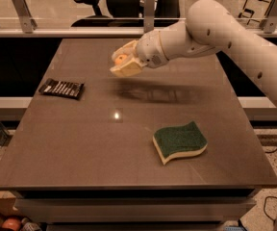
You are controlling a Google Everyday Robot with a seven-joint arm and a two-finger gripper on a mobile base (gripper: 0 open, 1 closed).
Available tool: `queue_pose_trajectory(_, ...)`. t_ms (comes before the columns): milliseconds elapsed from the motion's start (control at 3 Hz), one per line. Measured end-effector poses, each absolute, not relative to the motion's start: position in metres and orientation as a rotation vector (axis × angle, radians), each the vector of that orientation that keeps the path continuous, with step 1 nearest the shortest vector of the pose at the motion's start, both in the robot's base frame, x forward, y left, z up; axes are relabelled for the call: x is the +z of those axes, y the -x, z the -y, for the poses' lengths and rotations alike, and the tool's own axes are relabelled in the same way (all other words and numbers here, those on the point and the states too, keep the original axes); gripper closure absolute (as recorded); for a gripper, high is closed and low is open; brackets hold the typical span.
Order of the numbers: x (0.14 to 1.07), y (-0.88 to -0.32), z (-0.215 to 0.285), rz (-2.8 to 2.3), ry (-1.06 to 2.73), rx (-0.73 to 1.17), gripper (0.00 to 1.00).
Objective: Move orange near rxbar chocolate
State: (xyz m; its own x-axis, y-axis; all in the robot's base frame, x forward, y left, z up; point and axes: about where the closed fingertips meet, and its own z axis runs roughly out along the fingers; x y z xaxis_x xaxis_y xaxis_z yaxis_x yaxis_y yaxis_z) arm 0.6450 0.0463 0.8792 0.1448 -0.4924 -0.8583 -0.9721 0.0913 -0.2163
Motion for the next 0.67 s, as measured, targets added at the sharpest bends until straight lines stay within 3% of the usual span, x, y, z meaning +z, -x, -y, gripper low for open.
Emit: queue_pose_trajectory(667, 0.8728, -0.6423, -0.0645, -1.488, 1.532, 0.647, 1.00)
